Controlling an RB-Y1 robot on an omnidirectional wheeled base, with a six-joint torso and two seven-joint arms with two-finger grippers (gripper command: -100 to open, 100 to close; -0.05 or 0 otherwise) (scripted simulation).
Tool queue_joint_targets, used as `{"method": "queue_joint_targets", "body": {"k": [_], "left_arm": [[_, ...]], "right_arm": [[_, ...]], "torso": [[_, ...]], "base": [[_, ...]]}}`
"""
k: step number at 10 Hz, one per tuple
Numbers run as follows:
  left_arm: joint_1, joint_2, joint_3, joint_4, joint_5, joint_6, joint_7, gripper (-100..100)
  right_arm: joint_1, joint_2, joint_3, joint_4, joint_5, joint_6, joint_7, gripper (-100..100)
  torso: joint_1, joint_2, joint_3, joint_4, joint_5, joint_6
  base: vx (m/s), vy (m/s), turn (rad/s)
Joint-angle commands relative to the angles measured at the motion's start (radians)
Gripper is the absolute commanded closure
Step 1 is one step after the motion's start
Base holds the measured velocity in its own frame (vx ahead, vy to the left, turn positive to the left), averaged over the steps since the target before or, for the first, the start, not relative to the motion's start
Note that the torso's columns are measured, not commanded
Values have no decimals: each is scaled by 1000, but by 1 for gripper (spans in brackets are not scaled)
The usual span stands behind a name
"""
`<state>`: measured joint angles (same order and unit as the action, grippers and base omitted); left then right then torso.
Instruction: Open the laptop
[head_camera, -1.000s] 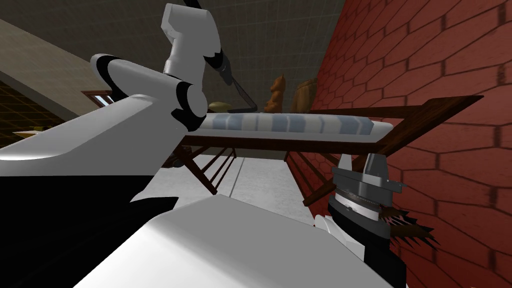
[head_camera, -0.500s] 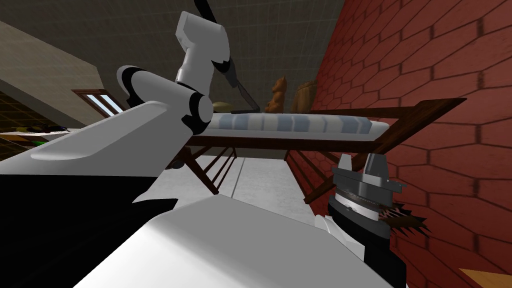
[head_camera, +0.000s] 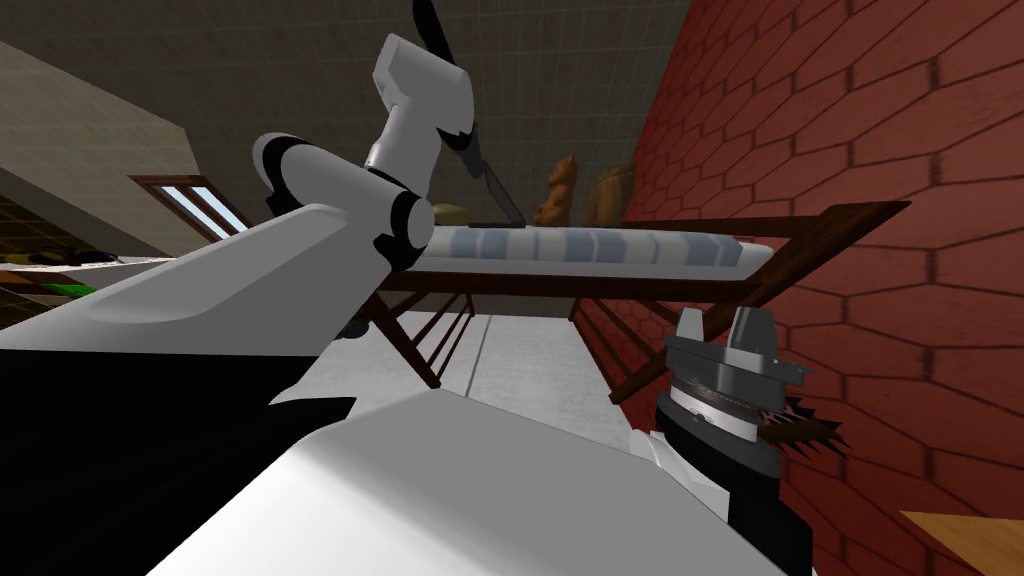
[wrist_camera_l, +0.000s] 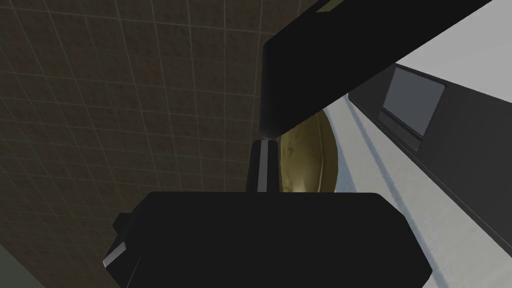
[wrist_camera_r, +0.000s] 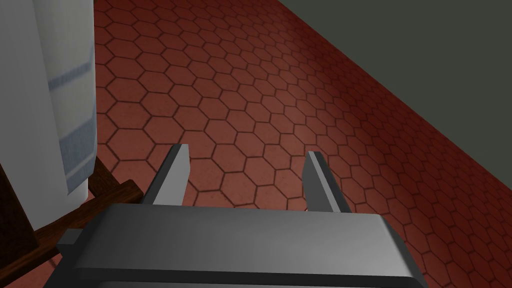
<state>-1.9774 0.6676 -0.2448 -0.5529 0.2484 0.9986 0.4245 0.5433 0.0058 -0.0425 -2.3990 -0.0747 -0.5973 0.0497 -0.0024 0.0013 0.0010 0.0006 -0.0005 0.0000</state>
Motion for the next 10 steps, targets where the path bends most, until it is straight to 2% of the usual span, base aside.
{"method": "queue_joint_targets", "body": {"k": [1,3,4,5,6,8,10], "left_arm": [[20,-34,-49,-25,-16,-14,77,100],[20,-34,-49,-25,-16,-14,155,100],[20,-34,-49,-25,-16,-14,164,100],[21,-34,-49,-26,-16,-12,154,100],[13,-28,-69,-21,-33,5,151,-100],[7,-23,-88,-17,-50,23,145,-100],[3,-20,-100,-14,-61,34,141,-100]], "right_arm": [[0,0,0,0,0,0,0,0],[0,0,0,0,0,0,0,0],[0,0,0,0,0,0,0,0],[0,0,0,0,0,0,0,0],[0,0,0,0,0,0,0,0],[0,0,0,0,0,0,0,0],[0,0,0,0,0,0,0,0]], "torso": [[-3,-2,-2,-1,-1,0],[5,-1,-1,0,1,0],[3,-1,-1,0,1,-1],[-1,-3,-2,-1,0,0],[-2,-4,-2,-1,-1,0],[-8,-6,-4,-2,-3,1],[0,-2,-2,-1,0,0]], "base": [[-57,107,-70],[-58,103,-37],[-13,17,13],[0,0,0],[48,-91,41],[71,-176,40],[59,-145,25]]}}
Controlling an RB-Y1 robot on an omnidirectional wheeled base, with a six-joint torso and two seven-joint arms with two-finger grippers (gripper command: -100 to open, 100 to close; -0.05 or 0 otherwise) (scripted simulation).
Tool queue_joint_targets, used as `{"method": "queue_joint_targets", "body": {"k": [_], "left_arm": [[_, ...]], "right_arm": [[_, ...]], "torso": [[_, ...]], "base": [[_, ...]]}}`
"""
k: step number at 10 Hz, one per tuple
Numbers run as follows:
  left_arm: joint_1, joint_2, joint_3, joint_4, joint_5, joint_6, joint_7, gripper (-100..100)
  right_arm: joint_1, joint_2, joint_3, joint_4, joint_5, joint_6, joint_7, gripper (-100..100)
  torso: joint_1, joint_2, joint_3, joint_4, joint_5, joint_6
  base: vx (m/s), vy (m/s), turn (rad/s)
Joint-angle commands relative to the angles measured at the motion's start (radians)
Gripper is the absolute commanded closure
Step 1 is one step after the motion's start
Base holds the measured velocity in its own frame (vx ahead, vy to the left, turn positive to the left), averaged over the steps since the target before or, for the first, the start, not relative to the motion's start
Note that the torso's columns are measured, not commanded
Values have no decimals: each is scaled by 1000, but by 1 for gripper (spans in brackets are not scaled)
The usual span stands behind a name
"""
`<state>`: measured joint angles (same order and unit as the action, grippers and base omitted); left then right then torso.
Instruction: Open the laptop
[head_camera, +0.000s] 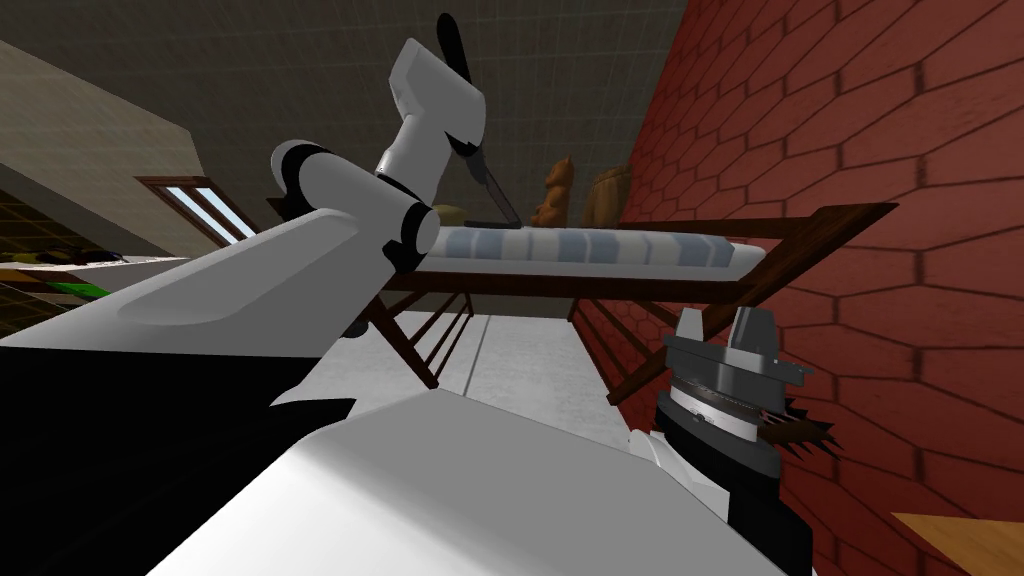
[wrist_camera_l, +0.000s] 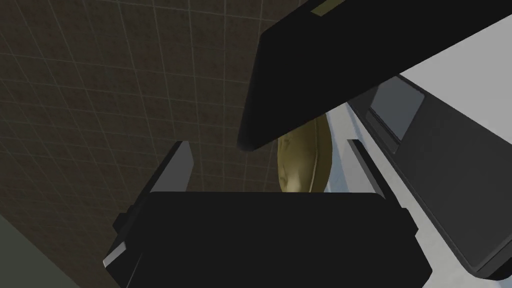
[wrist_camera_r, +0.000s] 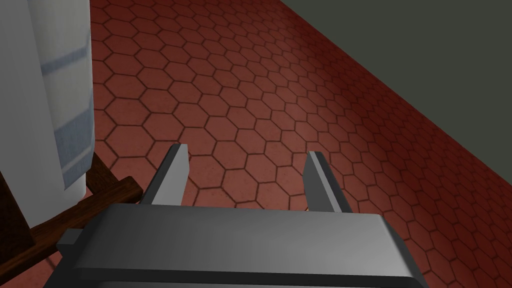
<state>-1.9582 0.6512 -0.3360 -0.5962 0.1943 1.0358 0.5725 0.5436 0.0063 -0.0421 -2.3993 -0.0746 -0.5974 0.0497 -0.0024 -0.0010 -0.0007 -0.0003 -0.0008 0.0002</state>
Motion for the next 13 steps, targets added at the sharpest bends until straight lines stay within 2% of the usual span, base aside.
{"method": "queue_joint_targets", "body": {"k": [1,2,3,4,5,6,7,9,10,11,12,13], "left_arm": [[-24,3,-31,34,-26,17,-14,-100],[-23,-2,-21,37,-18,6,-10,-100],[-38,2,-30,40,-19,22,-17,-100],[-31,2,-26,40,-18,16,-15,-100],[-32,2,-26,40,-17,18,-17,100],[-9,8,-7,42,-16,-10,10,100],[2,12,3,43,-15,-24,23,100],[25,18,23,45,-13,-53,50,100],[47,25,42,47,-11,-81,77,100],[47,25,42,47,-11,-81,77,100],[69,31,62,49,-9,-110,103,100],[80,34,71,50,-8,-124,117,100]], "right_arm": [[0,0,0,0,0,0,0,0],[0,0,0,0,0,0,0,0],[0,0,0,0,0,0,0,0],[0,0,0,0,0,0,0,0],[0,0,0,0,0,0,0,0],[0,0,0,0,0,0,0,0],[0,0,0,0,0,0,0,0],[0,0,0,0,0,0,0,0],[0,0,0,0,0,0,0,0],[0,0,0,0,0,0,0,0],[0,0,0,0,0,0,0,0],[0,0,0,0,0,0,0,0]], "torso": [[7,2,1,1,2,0],[7,2,2,1,2,0],[7,3,2,1,1,1],[7,0,1,1,1,1],[5,1,1,0,1,0],[3,3,2,1,1,0],[4,4,2,0,5,1],[1,3,1,0,1,2],[-2,2,1,0,-1,2],[-2,2,1,0,-1,2],[-2,1,1,2,-1,2],[-1,2,2,2,-1,1]], "base": [[65,-121,25],[32,-65,29],[93,-8,-31],[58,0,-6],[6,0,3],[-19,-5,60],[-42,-33,55],[-45,-42,40],[-58,-26,59],[-50,-22,17],[-42,-27,41],[-44,-48,46]]}}
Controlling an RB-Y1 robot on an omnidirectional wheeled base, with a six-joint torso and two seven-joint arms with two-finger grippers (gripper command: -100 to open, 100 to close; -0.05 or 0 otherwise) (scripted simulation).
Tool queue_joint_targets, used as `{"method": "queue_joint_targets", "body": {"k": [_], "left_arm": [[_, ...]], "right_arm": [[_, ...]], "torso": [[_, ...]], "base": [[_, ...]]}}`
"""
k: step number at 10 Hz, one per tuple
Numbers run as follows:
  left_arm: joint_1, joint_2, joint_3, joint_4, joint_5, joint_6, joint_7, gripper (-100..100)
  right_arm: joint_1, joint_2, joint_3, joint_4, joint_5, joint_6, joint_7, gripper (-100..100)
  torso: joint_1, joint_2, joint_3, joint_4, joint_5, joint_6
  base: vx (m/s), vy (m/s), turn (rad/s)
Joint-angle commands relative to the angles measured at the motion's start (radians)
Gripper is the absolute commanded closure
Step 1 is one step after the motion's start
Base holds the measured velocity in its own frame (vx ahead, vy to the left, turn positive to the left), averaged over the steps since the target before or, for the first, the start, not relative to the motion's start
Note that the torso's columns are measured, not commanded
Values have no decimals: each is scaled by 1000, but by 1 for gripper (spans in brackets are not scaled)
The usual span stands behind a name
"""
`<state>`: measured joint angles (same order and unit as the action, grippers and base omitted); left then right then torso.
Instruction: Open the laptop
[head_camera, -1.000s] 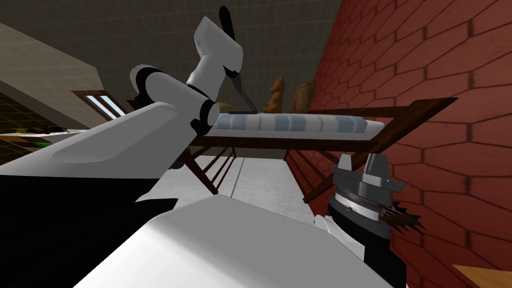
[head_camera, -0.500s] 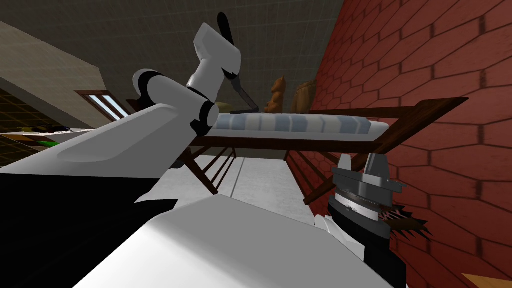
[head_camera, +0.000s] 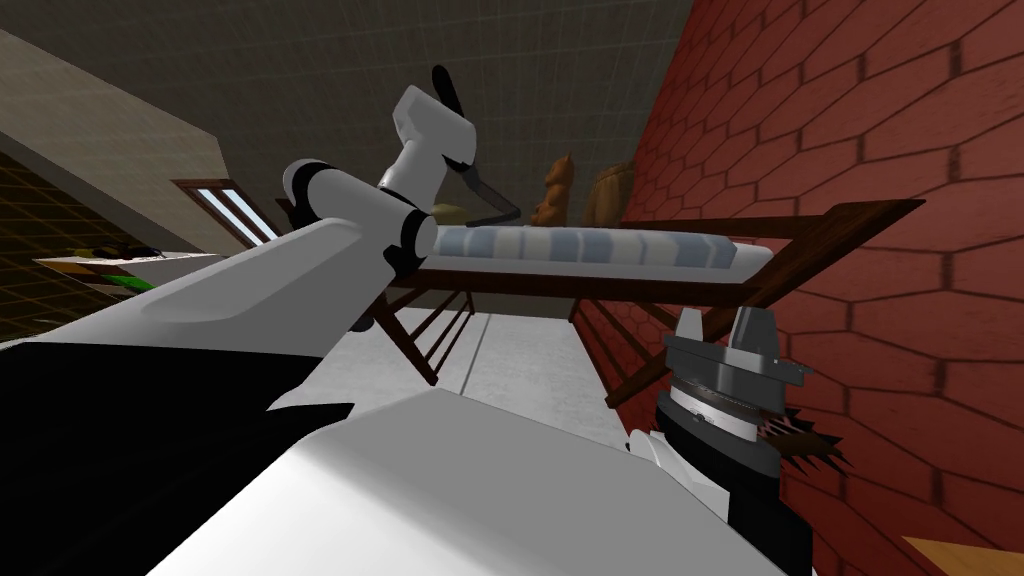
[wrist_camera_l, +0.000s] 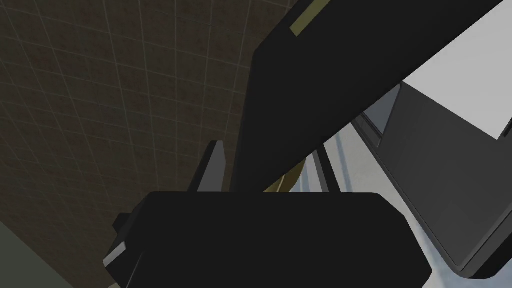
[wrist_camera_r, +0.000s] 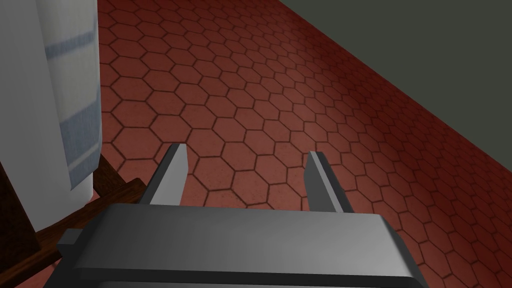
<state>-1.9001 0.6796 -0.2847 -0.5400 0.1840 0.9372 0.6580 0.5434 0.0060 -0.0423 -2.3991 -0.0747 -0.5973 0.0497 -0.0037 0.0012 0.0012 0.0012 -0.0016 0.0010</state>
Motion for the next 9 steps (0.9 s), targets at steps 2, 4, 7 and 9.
{"method": "queue_joint_targets", "body": {"k": [2,4,7,9], "left_arm": [[57,14,39,-23,9,-39,47,100],[83,18,63,-20,15,-72,71,100],[57,25,68,5,23,-71,83,-100],[44,27,64,5,24,-57,82,-100]], "right_arm": [[0,0,0,0,0,0,0,0],[0,0,0,0,0,0,0,0],[0,0,0,0,0,0,0,0],[0,0,0,0,0,0,0,0]], "torso": [[1,1,1,2,-1,0],[3,1,1,0,1,-1],[4,1,1,1,1,-1],[5,-2,-1,0,1,-1]], "base": [[-16,-27,32],[-33,-49,50],[-21,-27,18],[42,32,-26]]}}
